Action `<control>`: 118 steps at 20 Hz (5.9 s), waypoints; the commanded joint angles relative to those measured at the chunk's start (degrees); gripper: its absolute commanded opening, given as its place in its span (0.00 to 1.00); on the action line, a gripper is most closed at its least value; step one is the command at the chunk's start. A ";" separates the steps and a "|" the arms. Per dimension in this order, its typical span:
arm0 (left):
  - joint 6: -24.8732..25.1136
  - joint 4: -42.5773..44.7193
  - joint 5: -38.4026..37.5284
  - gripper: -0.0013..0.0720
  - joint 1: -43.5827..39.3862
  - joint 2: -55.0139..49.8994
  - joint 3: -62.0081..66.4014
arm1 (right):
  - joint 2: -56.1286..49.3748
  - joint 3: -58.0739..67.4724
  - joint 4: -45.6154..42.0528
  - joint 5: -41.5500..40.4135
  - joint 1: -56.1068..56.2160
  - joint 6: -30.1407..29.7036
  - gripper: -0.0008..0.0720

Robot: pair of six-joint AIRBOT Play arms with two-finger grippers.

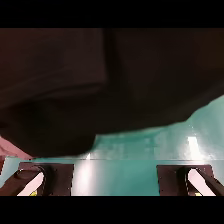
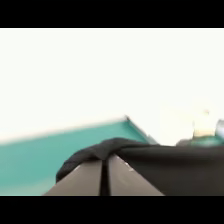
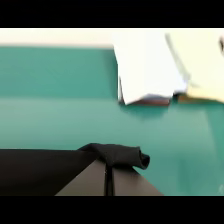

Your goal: Fold the shirts.

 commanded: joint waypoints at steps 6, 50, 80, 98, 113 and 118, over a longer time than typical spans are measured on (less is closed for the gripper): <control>1.01 1.31 -7.87 0.05 0.00 -22.62 -25.88 | -19.76 -18.18 -9.77 2.93 9.27 1.14 0.03; 0.52 -7.32 8.31 0.67 0.63 -0.26 -96.13 | -7.65 -56.94 -2.58 -13.31 11.10 1.51 0.60; -0.26 -4.50 3.08 0.04 -7.87 4.70 -88.13 | -9.81 -82.47 -6.14 -9.94 -1.11 -1.11 0.03; -2.38 10.67 17.05 0.05 -7.74 -11.98 -67.01 | -22.03 -47.52 -8.79 -10.03 13.88 2.01 0.03; -2.49 6.12 15.52 0.49 -7.85 -26.80 -49.22 | -39.19 -35.06 -0.17 -4.28 2.34 -5.27 0.82; -2.36 2.01 20.41 0.06 -12.33 -27.30 -49.33 | -40.52 -45.86 10.84 -9.90 -3.45 -10.27 0.80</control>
